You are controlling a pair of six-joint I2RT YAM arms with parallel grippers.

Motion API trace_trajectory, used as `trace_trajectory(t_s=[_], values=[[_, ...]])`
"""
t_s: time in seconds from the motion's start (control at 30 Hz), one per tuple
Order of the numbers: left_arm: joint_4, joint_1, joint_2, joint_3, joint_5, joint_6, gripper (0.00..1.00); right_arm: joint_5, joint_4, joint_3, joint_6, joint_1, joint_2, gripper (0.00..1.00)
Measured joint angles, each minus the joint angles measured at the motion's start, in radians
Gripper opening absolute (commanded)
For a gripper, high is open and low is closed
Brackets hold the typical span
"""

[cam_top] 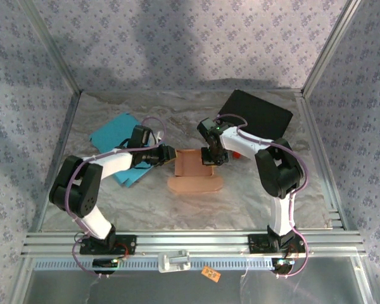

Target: Fold the paper box

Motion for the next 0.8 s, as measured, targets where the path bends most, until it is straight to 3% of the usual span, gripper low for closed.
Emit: trace_trajectory(t_s=[0.5, 0.8], values=[[0.029, 0.004, 0.046, 0.000, 0.016, 0.000, 0.15, -0.008, -0.003, 0.001, 0.000, 0.000, 0.002, 0.00], [0.008, -0.015, 0.063, 0.015, -0.005, 0.020, 0.17, -0.008, -0.017, 0.001, -0.006, 0.000, 0.004, 0.00]])
